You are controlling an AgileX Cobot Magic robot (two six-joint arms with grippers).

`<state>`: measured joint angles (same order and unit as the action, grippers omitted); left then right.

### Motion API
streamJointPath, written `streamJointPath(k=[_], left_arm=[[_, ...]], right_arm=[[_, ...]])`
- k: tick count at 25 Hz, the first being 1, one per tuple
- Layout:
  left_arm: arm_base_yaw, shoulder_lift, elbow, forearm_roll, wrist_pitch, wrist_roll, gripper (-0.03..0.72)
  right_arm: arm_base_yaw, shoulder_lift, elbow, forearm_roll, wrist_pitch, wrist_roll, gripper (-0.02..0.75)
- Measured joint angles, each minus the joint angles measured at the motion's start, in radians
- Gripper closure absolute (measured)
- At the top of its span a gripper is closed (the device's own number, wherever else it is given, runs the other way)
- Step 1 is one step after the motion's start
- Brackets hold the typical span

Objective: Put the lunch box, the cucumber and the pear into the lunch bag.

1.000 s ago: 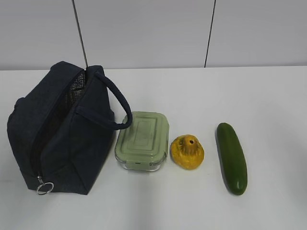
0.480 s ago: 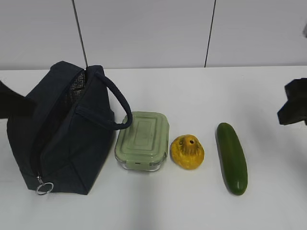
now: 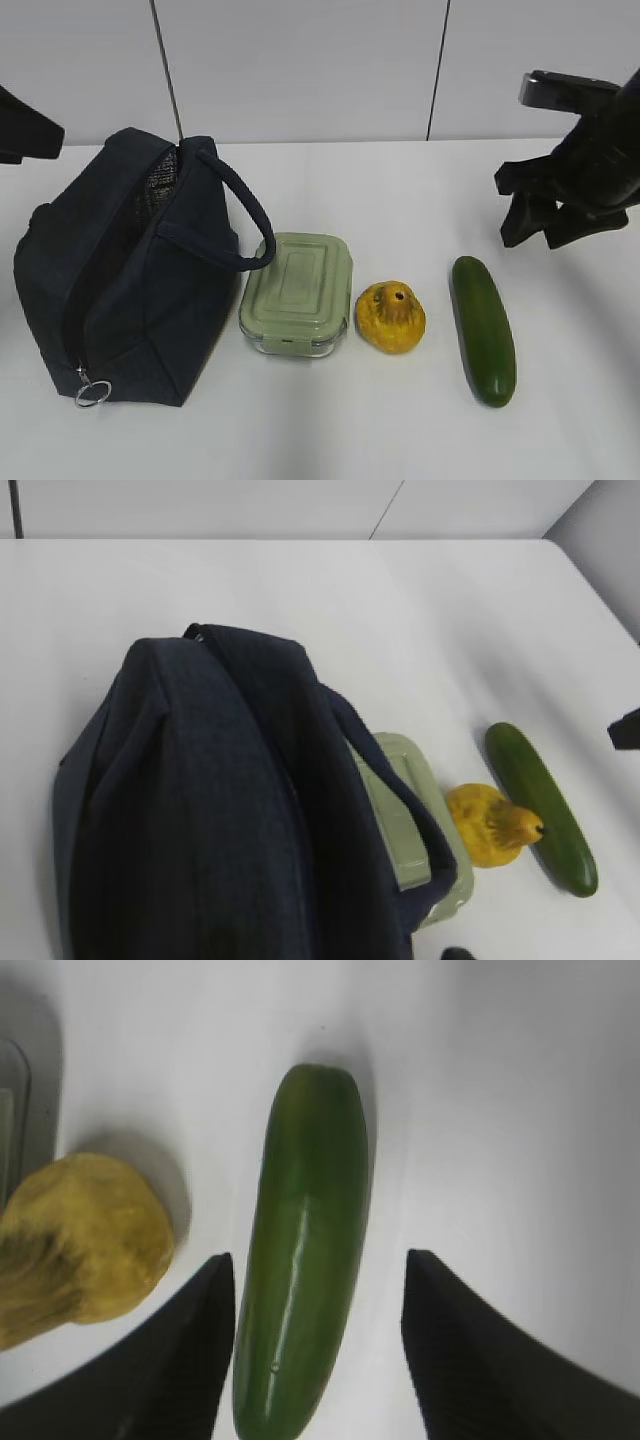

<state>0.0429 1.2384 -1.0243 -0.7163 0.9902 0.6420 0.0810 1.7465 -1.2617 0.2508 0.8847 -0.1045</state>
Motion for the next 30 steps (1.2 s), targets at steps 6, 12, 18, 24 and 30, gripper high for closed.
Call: streamJointPath(k=[6, 12, 18, 24, 30], left_arm=[[0.002, 0.0, -0.001, 0.049, 0.0, -0.004, 0.325], [0.002, 0.001, -0.002, 0.052, 0.0, -0.004, 0.324], [0.002, 0.002, -0.002, 0.055, -0.014, -0.004, 0.324], [0.002, 0.002, -0.002, 0.063, -0.024, -0.004, 0.324], [0.002, 0.002, -0.002, 0.086, -0.032, -0.004, 0.324]], right_arm=[[0.0, 0.167, -0.125, 0.0, 0.058, 0.0, 0.16], [0.0, 0.241, -0.153, 0.014, 0.073, -0.002, 0.14], [0.0, 0.292, -0.153, 0.074, 0.07, -0.04, 0.139], [0.001, 0.327, -0.161, 0.085, 0.067, -0.051, 0.141], [0.036, 0.363, -0.162, 0.053, 0.065, -0.055, 0.204]])
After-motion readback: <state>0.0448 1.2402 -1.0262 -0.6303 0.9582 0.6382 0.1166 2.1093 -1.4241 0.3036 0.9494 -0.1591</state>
